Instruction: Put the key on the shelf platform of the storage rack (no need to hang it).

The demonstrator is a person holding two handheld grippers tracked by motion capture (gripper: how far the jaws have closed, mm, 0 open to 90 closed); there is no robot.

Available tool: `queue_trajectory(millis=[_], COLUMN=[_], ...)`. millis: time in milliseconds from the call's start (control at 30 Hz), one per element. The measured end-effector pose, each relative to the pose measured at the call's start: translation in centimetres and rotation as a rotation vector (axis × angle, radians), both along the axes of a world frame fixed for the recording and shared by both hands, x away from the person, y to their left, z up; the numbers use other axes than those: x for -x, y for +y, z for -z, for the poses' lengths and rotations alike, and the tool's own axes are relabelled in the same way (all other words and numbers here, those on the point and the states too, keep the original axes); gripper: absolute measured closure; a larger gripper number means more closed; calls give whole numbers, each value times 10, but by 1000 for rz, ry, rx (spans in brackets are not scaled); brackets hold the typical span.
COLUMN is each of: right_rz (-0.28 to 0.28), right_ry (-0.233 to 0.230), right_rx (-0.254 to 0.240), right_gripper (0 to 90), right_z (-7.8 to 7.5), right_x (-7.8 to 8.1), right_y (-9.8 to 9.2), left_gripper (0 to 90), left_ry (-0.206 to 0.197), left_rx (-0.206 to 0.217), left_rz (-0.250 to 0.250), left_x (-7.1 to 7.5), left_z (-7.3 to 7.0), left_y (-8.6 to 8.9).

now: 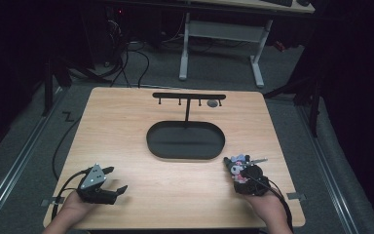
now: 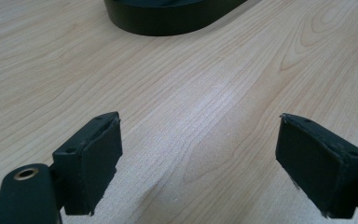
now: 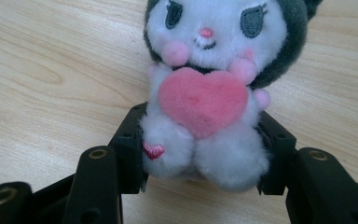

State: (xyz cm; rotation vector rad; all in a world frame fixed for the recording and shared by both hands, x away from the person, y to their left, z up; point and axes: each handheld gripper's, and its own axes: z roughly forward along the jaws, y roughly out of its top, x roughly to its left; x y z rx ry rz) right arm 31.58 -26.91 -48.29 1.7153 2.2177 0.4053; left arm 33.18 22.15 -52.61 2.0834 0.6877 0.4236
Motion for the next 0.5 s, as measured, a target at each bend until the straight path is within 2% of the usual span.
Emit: queue_trajectory(millis=[500], right_rz=[-18], right_ry=[-28], right_rx=[-29], right_gripper=[475], right_z=[-18], right_x=[2], right_y=[4], left_gripper=[154], left_ry=[1], left_rx=[2], left_rz=[0], left_x=[0], left_z=[0], left_y=[0])
